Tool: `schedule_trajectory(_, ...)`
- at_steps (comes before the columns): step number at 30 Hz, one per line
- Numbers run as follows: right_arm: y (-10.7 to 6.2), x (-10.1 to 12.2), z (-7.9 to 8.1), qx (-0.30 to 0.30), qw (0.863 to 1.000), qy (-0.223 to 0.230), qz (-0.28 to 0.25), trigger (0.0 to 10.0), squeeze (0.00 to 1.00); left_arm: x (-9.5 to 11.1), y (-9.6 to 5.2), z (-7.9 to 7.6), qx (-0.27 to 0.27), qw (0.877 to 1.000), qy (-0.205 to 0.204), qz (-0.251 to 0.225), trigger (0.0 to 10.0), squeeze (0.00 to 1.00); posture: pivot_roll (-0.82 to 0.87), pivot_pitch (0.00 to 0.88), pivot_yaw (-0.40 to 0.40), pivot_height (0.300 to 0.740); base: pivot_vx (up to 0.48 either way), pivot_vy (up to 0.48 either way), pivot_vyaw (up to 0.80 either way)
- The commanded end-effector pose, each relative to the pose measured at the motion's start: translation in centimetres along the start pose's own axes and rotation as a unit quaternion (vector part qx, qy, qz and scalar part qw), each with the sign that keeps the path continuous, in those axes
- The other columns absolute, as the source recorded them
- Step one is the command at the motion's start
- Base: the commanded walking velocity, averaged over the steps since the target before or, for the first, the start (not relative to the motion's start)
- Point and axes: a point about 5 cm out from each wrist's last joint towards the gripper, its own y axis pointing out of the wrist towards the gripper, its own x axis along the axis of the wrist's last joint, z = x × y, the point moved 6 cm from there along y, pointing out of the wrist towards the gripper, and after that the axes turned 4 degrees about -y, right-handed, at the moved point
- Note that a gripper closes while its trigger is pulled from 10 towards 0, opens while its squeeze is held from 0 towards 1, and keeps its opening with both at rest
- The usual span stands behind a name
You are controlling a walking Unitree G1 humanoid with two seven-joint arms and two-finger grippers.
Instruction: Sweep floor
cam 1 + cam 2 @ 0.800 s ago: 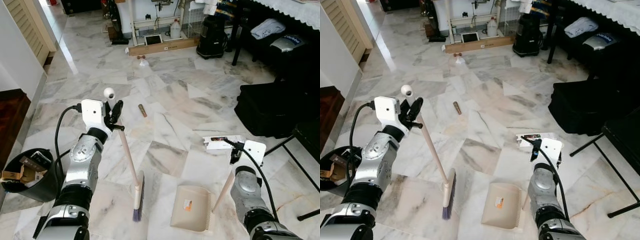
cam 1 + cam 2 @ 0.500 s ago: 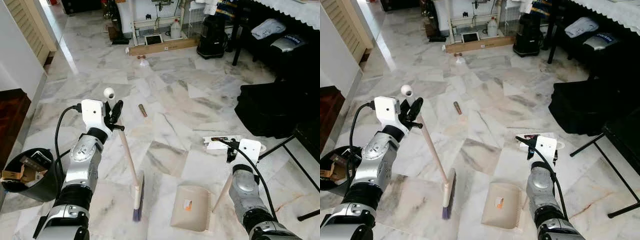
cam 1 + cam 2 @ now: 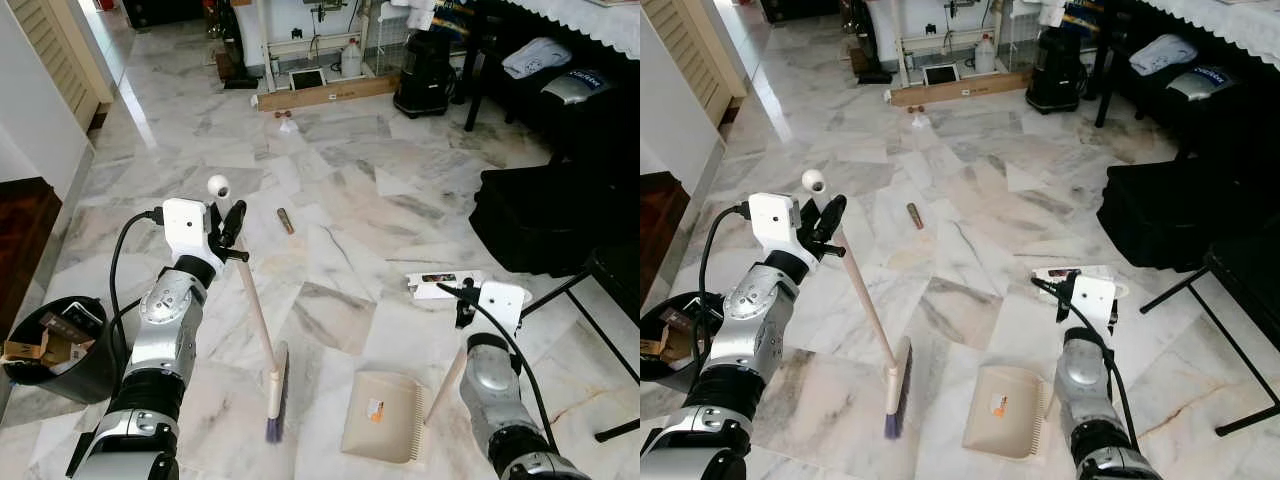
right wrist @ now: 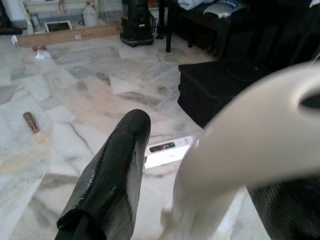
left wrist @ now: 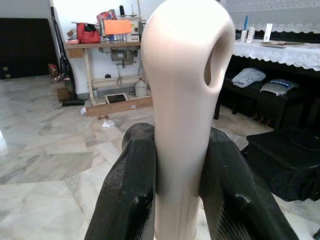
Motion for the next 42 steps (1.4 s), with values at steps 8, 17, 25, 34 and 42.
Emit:
schedule_trajectory(8,-0.8,-0.4,0.4,0.006,1.000,0.005,-0.010,10.0,0.00,1.7,0.3,0.1,-0.007,1.000,0.008,-0.026,10.0,0.00,0.09,0.059,0.045,0.740,0.000,0.000,0.00)
schedule_trajectory(17,-1.3,-1.1,0.4,0.019,1.000,-0.006,-0.014,10.0,0.00,1.6,0.2,0.1,-0.007,1.000,0.008,-0.026,10.0,0.00,0.09,0.061,0.045,0.740,0.000,0.000,0.00)
schedule_trajectory(25,-1.5,-1.8,0.5,0.027,1.000,-0.011,-0.002,10.0,0.00,1.6,0.3,0.0,-0.007,1.000,0.008,-0.026,10.0,0.00,0.09,0.063,0.048,0.740,0.000,0.000,0.00)
schedule_trajectory(34,-1.2,-1.5,0.6,0.033,0.999,-0.013,-0.005,10.0,0.00,1.6,0.2,0.1,-0.006,1.000,0.008,-0.025,10.0,0.00,0.10,0.064,0.050,0.740,0.000,0.000,0.00)
schedule_trajectory(42,-0.9,-1.0,0.6,0.033,0.999,-0.011,-0.014,1.9,0.00,1.6,0.2,0.1,-0.006,1.000,0.008,-0.026,10.0,0.00,0.10,0.065,0.051,0.740,0.000,0.000,0.00)
